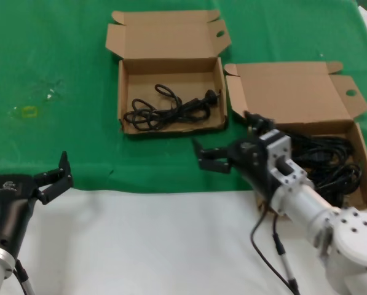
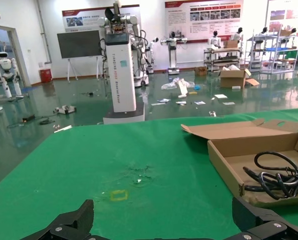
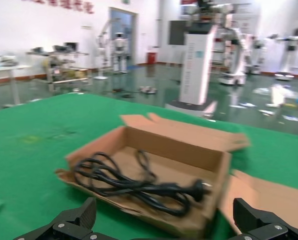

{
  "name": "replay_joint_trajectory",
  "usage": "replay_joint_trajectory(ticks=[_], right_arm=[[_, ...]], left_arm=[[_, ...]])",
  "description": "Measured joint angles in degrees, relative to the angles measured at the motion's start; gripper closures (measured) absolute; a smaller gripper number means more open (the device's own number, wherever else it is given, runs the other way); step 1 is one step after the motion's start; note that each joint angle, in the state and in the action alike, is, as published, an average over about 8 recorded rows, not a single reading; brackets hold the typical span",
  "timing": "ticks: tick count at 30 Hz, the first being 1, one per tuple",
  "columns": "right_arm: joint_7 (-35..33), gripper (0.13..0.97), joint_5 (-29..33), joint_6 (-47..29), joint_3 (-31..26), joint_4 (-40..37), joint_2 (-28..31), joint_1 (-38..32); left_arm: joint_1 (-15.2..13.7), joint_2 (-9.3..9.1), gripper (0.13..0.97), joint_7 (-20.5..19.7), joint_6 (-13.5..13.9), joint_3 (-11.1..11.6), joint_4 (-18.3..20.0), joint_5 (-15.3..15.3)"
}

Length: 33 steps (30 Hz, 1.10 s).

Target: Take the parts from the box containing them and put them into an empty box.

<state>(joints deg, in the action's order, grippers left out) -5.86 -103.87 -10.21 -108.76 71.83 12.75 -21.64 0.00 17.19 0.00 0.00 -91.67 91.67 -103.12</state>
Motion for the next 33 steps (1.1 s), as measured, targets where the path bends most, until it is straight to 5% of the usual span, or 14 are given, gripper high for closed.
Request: replay_joint_trajectory(ticks=[17,33], right_arm=[[4.78,0.129,0.6,8.32,13.92,16.17,3.62,17.63],[5.1,0.129,0.64,8.89,14.87,17.27,3.87,18.83]], left_arm=[[0.0,0.0,0.132,0.0,0.0,0.0,0.0,-0.01],[0.0,0.0,0.132,0.0,0.0,0.0,0.0,-0.01]])
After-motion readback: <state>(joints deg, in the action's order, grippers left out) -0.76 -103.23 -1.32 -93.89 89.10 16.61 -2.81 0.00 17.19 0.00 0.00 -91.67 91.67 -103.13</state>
